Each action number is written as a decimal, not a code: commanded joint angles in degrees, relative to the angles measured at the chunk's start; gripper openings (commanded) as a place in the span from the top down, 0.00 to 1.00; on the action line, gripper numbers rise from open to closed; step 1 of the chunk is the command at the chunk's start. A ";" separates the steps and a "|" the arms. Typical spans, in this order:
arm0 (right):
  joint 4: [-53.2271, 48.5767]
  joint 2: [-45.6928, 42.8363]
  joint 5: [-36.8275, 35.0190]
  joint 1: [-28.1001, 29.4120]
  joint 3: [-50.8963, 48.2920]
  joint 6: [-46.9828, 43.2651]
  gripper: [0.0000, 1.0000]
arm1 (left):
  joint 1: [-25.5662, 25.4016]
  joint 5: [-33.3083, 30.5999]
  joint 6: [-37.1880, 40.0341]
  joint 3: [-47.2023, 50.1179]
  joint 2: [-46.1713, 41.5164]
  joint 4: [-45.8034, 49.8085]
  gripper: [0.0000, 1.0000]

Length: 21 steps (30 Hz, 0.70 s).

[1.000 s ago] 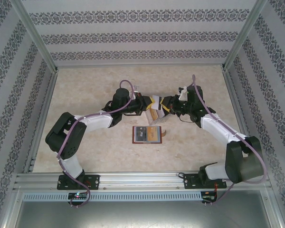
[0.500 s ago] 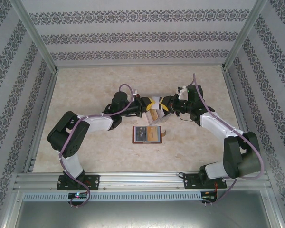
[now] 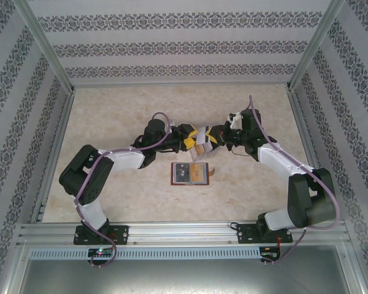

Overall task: Put the credit cards into the card holder
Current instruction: Pick up the credit card from the storage box, then flip over the card slot in the card holder.

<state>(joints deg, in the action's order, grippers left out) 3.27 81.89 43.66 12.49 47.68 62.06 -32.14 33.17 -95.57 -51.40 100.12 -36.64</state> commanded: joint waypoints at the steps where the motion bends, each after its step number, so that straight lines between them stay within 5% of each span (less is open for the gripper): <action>1: -3.81 -2.36 -3.79 0.18 -0.06 -5.09 0.96 | 0.41 -2.14 11.92 -2.52 -4.78 20.40 0.45; 5: -10.07 -6.55 -12.93 4.34 -1.66 -15.23 0.95 | -0.18 -8.15 27.18 -5.46 -8.76 42.28 0.42; 7: -16.78 -8.94 -23.32 7.95 -2.38 -19.76 0.96 | -0.40 -11.96 32.21 -6.03 -10.31 50.81 0.42; 14: -31.56 -10.81 -45.46 18.60 -2.06 -19.45 1.00 | -1.02 -18.12 36.96 -1.36 -12.02 57.71 0.42; 17: -31.60 -10.57 -46.51 20.98 -2.66 -17.99 1.00 | -2.03 -19.27 37.88 -0.35 -11.72 58.00 0.42; 21: -23.15 -11.05 -39.04 21.23 -7.13 -17.62 0.98 | -3.86 -19.27 41.08 -1.14 -10.39 57.69 0.43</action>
<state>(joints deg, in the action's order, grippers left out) -22.81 71.59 4.03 33.28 43.35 44.16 -34.59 15.94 -58.81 -51.96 88.90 18.20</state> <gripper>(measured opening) 0.048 0.576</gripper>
